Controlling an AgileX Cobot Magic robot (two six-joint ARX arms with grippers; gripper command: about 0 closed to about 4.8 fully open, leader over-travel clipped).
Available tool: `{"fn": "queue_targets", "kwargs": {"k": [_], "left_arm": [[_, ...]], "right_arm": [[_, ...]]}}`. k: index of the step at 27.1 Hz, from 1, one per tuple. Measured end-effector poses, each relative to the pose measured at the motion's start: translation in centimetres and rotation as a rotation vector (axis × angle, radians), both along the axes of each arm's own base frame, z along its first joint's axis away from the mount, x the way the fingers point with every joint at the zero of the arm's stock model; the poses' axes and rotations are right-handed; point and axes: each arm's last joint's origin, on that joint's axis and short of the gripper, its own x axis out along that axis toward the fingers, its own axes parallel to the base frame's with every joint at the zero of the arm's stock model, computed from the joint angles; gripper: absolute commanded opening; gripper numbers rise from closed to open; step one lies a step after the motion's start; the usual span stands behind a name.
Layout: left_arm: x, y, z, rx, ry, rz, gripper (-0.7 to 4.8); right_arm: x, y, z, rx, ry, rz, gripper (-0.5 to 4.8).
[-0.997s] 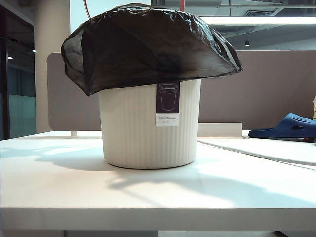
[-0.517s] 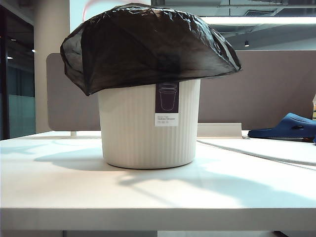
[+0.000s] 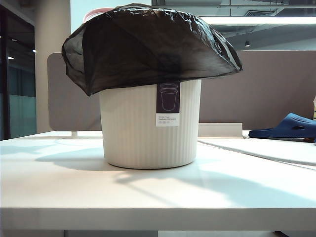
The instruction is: Open the ring lid of the trash can, pull out the black garbage bag inside, and place it on the table.
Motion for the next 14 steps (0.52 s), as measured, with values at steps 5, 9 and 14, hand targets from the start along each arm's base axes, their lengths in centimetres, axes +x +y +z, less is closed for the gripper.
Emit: {"fn": "queue_targets", "kwargs": {"k": [5,9,14], "left_arm": [[-0.1,0.7,-1.2,-0.082,0.196,-0.083,-0.05],[-0.5,0.4,-2.2,-0.081,0.317,-0.18,-0.02],[-1.0,2.0,-3.6,-0.052,0.445,-0.176,0.09]], "right_arm": [[0.1,0.0,0.0,0.004,0.006,-0.023,2.42],[0.0,0.0,-0.2,0.004,0.036,-0.024,2.42],[0.0,-0.1,-0.6,-0.016,0.075,-0.027,2.42]]}}
